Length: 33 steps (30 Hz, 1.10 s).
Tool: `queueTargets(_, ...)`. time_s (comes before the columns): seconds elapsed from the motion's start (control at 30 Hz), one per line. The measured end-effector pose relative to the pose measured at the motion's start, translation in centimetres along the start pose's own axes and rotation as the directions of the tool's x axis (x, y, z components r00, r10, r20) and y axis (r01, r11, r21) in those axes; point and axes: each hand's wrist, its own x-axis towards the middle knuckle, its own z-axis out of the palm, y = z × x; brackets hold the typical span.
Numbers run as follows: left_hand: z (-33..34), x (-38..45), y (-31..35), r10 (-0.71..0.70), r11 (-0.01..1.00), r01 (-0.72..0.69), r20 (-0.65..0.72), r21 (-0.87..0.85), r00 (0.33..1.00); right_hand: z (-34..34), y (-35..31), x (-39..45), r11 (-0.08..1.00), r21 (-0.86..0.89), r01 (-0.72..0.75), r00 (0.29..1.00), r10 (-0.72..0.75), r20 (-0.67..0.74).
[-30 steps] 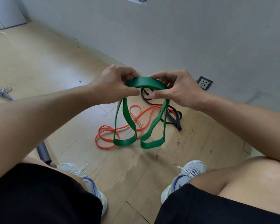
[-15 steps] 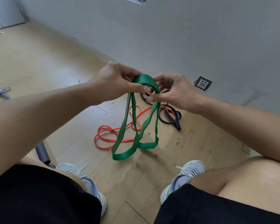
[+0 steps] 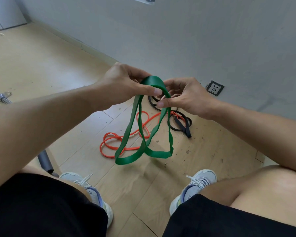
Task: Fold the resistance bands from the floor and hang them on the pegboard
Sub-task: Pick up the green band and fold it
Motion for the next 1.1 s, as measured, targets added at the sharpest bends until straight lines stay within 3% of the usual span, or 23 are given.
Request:
queueTargets(0.37,1.2,0.2,1.4,0.031,0.995,-0.035,-0.042,-0.089,0.999,2.9,2.1,0.1,0.986,0.029,-0.164,0.980,0.160,0.119)
queueTargets(0.57,1.4,0.3,1.6,0.045,0.988,-0.051,-0.044,-0.148,0.998,5.0,2.8,0.1,0.985,0.030,-0.170,0.970,0.162,0.179)
queueTargets(0.83,1.9,0.9,1.8,0.074,0.958,-0.102,-0.113,-0.268,0.991,8.1,2.4,0.5,0.986,0.033,-0.162,0.981,0.158,0.111)
queueTargets(1.1,0.9,1.3,2.2,0.091,0.907,-0.166,-0.205,-0.386,0.974,9.1,3.5,1.3,0.966,0.027,-0.258,0.965,0.256,0.055)
